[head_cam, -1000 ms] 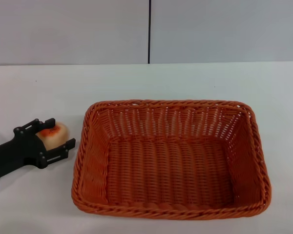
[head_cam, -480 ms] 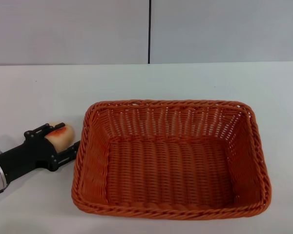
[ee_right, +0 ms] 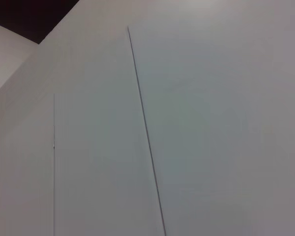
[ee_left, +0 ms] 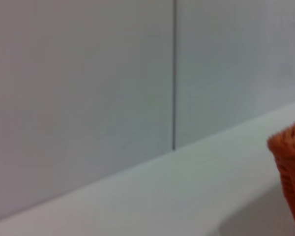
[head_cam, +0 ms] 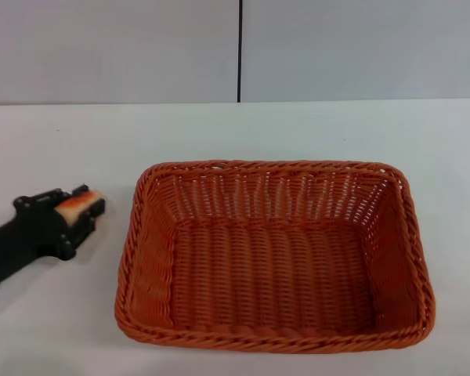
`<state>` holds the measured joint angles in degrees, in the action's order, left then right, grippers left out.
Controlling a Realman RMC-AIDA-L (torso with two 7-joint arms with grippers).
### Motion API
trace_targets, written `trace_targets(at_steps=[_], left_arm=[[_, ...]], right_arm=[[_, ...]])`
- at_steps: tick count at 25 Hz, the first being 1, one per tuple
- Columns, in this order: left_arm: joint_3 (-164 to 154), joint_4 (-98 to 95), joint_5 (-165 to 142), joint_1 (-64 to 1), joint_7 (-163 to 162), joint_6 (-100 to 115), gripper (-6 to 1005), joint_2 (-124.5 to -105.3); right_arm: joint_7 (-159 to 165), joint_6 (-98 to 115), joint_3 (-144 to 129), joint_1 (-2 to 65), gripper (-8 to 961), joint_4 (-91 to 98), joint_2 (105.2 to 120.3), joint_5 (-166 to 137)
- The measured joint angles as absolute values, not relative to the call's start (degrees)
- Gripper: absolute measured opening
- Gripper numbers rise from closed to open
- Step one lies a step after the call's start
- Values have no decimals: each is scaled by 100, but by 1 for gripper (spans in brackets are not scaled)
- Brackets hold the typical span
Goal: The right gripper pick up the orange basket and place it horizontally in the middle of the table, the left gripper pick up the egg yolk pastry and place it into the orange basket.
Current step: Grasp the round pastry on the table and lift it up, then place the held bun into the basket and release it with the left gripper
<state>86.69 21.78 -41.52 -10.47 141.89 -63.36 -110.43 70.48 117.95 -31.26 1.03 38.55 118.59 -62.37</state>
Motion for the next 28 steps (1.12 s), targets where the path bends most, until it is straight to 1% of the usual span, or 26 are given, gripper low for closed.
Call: trace_targets(at_steps=[3,5,7,9,13,17,19,23,25,26,28], left_arm=[[8669,2178,-4152,-1047,14189,-6336,374,-11043],[9120,2424,-4149,-779,14146,-6794,322,-11047],[9308,2434,-4147,-733,14128,-7025,282,-11049],[9308,2434,-4147,-733,14128,-7025,270,-11049],[9672,2611,-4145,-648,13860,-8134,247,-11056],[9632,2865,-4170,-644,13612,-8514,221,-11056],[9644,3049,-4349,-663,13392,-8672,207,-11085],[9680,3457,-4992,-766,12914,-8876,180,-11243],[9680,3606,-5326,-825,12764,-8900,167,-11372],[9682,3669,-5600,-887,12661,-8894,161,-11480],[9682,3681,-5910,-984,12555,-8874,157,-11625]], right_arm=[[7048,11809,-3126,114,553,3856,11856,-6245],[7048,11823,-3126,120,553,3856,11856,-6246],[7048,11839,-3127,123,552,3856,11856,-6248],[7048,11850,-3129,123,552,3857,11856,-6249],[7048,11867,-3128,133,552,3858,11856,-6250],[7050,11874,-3132,155,552,3859,11864,-6249],[7049,11874,-3145,163,552,3858,11868,-6250],[7050,11891,-3182,194,552,3855,11878,-6250],[7050,11899,-3198,220,552,3817,11881,-6249],[7050,11915,-3199,233,552,3784,11881,-6249],[7050,11957,-3189,255,552,3739,11884,-6250]])
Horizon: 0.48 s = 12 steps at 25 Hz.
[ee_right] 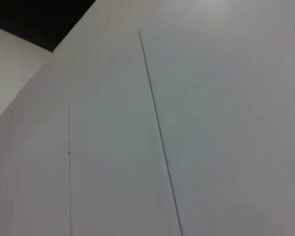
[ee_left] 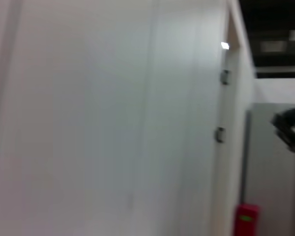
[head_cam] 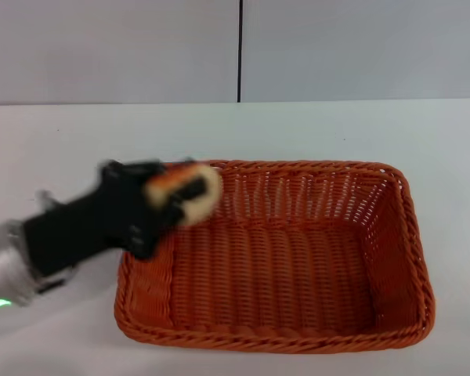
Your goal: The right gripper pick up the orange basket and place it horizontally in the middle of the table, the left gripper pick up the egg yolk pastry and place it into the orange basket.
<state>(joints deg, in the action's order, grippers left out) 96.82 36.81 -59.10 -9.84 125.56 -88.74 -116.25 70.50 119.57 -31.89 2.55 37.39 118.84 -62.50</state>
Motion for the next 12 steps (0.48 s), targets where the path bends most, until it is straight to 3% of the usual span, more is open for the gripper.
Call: trace_targets(at_steps=[3,9,12], left_arm=[[9652,3676,-6387,-1127,12482,-8863,151,-11792],[9703,3640,-6451,-1220,12195,-8821,283,-11816],[9833,3637,-6446,-1201,12124,-8786,519,-11801]], right_arm=[[7039,11989,-3190,276,552,3714,11890,-6250],[6986,11995,-3154,297,552,3586,11881,-6249],[6951,11969,-3147,291,552,3576,11879,-6250]])
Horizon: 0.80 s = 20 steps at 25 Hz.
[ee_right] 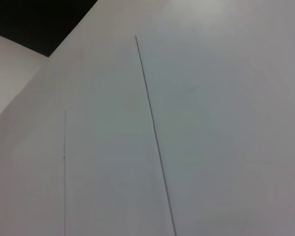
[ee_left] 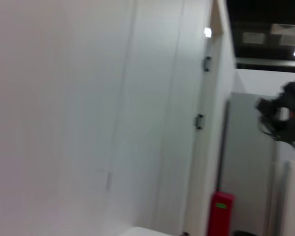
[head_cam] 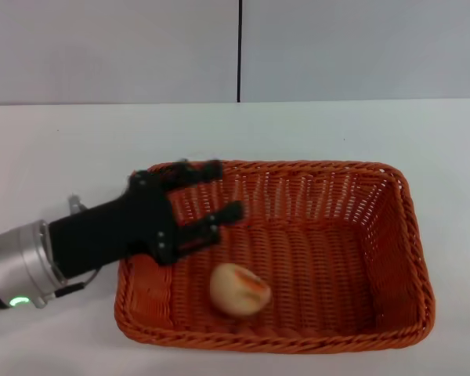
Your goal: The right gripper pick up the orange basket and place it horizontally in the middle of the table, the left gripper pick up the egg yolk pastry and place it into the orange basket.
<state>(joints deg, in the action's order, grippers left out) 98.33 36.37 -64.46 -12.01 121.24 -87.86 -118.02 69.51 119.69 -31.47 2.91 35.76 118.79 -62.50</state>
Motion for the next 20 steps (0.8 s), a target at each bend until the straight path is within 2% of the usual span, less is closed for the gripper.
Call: trace_targets(at_steps=[11,20], left_arm=[[13158,3237,-6459,-526,12736,-8721,758,-11811],[15500,1684,-6446,-485,14347,-9205,797,-11843]], right_arm=[[6314,11189,-2166,162,553,2883,11881,-6660],[4935,10556,-696,213,553,1712,11886,-6665]])
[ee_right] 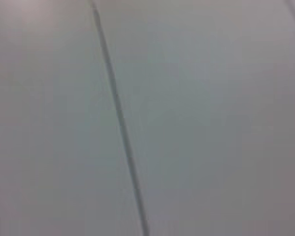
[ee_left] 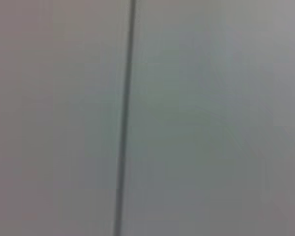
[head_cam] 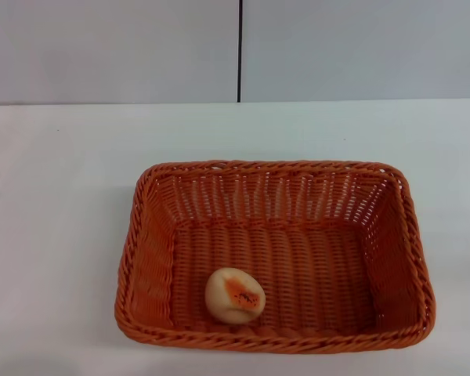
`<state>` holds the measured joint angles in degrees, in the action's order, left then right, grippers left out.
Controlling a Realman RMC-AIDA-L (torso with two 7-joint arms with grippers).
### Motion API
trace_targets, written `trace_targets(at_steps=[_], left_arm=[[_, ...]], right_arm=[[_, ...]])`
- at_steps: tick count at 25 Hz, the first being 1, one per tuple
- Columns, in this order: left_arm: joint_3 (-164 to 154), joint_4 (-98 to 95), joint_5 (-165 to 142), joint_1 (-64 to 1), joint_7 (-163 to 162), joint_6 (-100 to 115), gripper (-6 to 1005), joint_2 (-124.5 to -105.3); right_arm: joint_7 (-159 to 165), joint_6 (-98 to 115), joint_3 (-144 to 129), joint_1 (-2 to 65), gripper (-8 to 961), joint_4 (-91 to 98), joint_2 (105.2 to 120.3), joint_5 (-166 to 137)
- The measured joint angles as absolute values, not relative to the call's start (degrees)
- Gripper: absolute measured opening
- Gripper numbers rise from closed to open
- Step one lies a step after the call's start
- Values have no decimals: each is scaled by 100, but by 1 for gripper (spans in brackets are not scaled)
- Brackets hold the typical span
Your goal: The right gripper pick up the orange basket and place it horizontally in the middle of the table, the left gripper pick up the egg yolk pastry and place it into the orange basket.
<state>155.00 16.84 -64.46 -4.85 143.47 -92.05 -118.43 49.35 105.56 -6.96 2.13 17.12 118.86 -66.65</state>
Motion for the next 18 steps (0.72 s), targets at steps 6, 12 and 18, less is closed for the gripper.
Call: trace_targets(at_steps=[6,12,18], left_arm=[[16101,1042,-6446,-546,15034,-9206,797,-11831],[16374,926,-6433,-600,14916,-9031,797,-11827],[16492,742,-6330,-727,14865,-8526,797,-11841]], right_arm=[[4611,10247,-578,344,553,1489,11872,-6843],[4576,10163,-581,489,553,1506,11864,-6935],[4474,9771,-594,650,553,1479,11868,-6978]])
